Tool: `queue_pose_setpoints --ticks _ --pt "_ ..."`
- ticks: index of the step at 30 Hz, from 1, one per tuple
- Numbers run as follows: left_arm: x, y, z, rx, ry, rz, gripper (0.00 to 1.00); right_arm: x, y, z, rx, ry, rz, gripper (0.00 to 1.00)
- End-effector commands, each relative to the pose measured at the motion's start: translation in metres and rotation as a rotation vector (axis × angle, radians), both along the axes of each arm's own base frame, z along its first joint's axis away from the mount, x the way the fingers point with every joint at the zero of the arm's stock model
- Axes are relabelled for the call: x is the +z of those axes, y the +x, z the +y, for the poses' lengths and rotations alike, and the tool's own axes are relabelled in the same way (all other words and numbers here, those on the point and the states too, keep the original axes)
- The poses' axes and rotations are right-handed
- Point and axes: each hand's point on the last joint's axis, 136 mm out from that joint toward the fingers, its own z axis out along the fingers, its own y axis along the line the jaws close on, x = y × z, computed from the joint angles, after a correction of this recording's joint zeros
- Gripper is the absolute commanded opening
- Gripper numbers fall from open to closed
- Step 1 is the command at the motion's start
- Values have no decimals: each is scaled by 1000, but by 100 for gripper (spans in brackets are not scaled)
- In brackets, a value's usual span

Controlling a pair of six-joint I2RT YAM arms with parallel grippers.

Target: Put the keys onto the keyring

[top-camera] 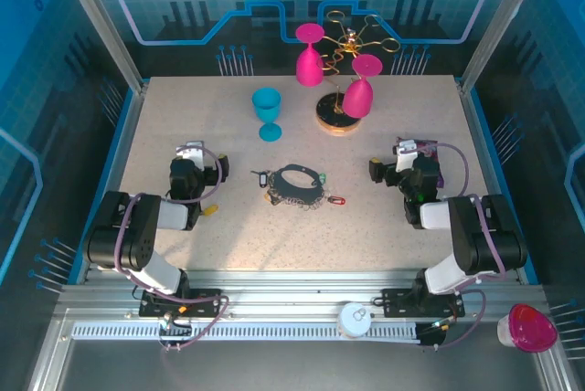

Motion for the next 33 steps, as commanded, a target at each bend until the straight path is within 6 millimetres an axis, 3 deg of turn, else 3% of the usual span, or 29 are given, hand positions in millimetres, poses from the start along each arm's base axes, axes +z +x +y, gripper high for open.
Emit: queue_pose_setpoints --ticks 1,25,28,33 --pt "13 5 -3 -21 -7 -37 99 9 7 1 -3 -6 -29 100" --pt "13 5 -3 -30 -16 -36 99 8 6 0 -3 5 -27 100" --pt "25 -2 -4 -34 -12 -81 99 20 3 -1 -4 9 -55 100" --pt "63 -20 3 10 -11 -117 100 61 -6 5 4 -30 -52 100"
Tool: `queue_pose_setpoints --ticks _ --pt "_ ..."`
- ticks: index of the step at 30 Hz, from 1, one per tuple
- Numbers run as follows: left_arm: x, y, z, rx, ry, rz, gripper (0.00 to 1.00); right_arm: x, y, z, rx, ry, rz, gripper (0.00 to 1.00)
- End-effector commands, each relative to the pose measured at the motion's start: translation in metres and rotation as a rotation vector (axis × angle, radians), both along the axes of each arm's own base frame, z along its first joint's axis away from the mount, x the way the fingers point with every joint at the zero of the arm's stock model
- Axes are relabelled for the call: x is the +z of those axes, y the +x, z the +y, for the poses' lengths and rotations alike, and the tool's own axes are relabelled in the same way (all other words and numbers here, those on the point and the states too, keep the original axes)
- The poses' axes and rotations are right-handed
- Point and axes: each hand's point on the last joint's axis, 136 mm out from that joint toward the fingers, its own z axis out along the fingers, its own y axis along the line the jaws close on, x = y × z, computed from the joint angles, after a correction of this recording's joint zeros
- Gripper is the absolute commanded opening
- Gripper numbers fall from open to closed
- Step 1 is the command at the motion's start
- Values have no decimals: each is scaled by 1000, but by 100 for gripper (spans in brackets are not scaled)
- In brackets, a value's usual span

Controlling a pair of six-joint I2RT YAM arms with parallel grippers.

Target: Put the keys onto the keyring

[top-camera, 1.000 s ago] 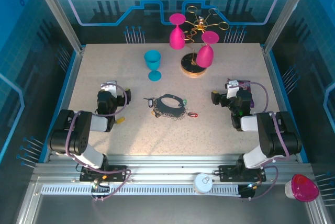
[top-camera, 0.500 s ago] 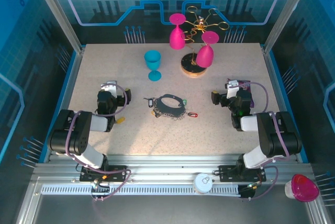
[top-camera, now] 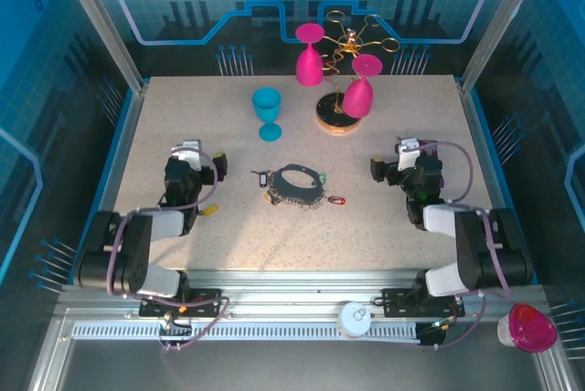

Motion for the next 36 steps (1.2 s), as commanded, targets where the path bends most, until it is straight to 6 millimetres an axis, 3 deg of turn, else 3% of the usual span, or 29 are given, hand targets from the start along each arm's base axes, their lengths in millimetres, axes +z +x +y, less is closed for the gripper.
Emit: queue_pose_setpoints --ticks 1,4,7,11,16,21,28,36 --pt "29 -11 5 30 -16 -36 99 43 -2 7 2 -31 -46 100" --pt "43 -22 4 42 -104 -35 99 64 -13 10 -34 32 -53 100" --pt "51 -34 1 57 -217 4 99 68 -31 10 -78 161 5 100" --pt "51 -52 -11 44 -350 106 99 56 -53 10 -143 332 110 92" --pt "43 -72 -45 -44 -543 222 99 37 -78 37 -65 489 268 82" --pt "34 -91 -81 -66 -555 306 99 21 -99 64 1 477 403 77" --pt "12 -106 -124 -24 -603 414 94 12 -118 97 88 373 491 78" --pt "-4 -103 -170 42 -515 524 80 9 -115 89 15 344 490 80"
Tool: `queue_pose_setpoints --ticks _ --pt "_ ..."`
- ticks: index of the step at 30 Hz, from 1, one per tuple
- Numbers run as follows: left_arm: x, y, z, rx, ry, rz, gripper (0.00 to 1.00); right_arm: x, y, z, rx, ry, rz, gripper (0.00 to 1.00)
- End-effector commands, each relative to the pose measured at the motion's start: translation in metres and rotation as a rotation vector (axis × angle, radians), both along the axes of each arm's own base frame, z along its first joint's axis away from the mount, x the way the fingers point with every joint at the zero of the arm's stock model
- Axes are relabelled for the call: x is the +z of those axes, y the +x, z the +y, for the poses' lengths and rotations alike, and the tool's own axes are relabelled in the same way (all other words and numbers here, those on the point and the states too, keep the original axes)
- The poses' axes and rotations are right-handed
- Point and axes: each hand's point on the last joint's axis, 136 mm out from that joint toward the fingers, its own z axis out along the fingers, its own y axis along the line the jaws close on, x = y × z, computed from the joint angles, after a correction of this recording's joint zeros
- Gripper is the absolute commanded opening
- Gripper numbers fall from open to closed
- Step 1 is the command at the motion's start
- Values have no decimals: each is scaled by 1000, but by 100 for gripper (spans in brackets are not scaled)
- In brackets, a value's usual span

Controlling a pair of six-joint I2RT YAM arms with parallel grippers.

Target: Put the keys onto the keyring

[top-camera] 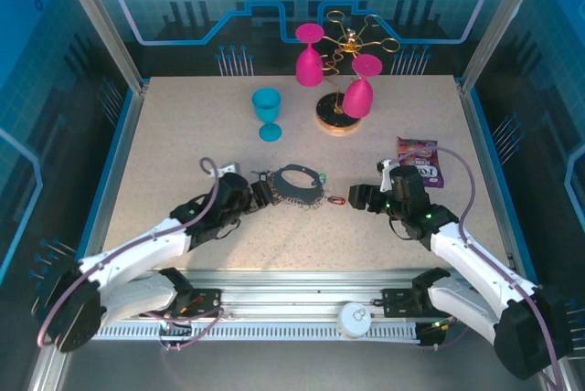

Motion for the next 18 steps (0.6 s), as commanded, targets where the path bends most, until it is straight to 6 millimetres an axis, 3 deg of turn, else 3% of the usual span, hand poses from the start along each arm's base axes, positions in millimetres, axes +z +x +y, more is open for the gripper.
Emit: queue_pose_setpoints --ticks 1,4,9,13,18 --pt "3 7 -8 91 34 35 79 6 3 -9 -65 -30 3 80" --pt "-4 7 -27 94 69 87 74 3 2 -18 -105 -58 18 80" --pt "-19 18 -41 90 171 150 69 2 -2 -24 -132 -77 29 81" --pt "-24 31 -42 93 251 182 58 3 -5 -27 -137 -81 28 81" --pt "-33 43 -35 153 263 235 55 3 -8 -30 -147 -84 20 82"
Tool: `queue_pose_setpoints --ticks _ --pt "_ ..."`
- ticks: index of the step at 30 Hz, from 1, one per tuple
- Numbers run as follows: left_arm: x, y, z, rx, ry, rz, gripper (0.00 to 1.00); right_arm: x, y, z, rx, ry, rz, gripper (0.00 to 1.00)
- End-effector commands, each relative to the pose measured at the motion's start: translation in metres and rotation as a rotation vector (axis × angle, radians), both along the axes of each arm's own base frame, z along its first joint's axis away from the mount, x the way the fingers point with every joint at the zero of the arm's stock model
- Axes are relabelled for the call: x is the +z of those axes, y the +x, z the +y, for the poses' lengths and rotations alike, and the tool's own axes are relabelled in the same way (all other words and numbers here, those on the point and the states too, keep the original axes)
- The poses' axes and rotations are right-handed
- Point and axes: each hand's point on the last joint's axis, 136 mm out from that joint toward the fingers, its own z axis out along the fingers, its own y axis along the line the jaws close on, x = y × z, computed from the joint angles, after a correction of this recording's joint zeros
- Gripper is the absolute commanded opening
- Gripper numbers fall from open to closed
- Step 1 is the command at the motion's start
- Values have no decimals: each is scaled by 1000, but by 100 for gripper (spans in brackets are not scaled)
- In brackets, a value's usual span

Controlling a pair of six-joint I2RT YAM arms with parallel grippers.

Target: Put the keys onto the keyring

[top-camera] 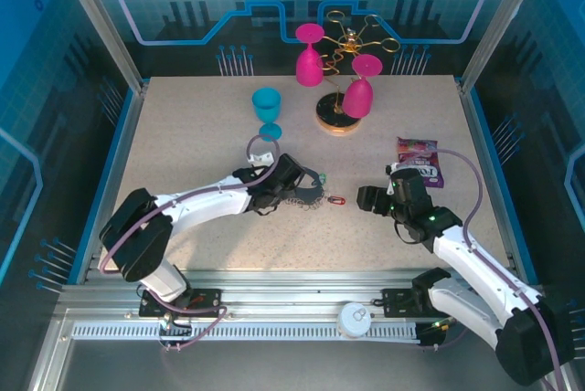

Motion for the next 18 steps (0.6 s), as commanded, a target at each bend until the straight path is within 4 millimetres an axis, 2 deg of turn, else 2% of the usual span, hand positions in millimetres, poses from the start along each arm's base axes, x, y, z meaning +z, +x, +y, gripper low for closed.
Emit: queue_pose_setpoints --ticks 1,5,8,14,18 --pt "-6 5 14 61 47 41 54 8 -1 -2 -18 1 -15 82" --pt "-18 11 15 99 54 81 49 8 -2 -2 -19 4 -14 82" --pt "-26 9 8 105 30 116 48 8 -2 -2 -11 -6 -15 82" --pt "-41 -18 -32 78 -56 163 50 8 -1 -2 -9 -13 -15 82" --pt "-52 -27 -51 88 -101 181 47 8 1 1 -3 -7 -15 83"
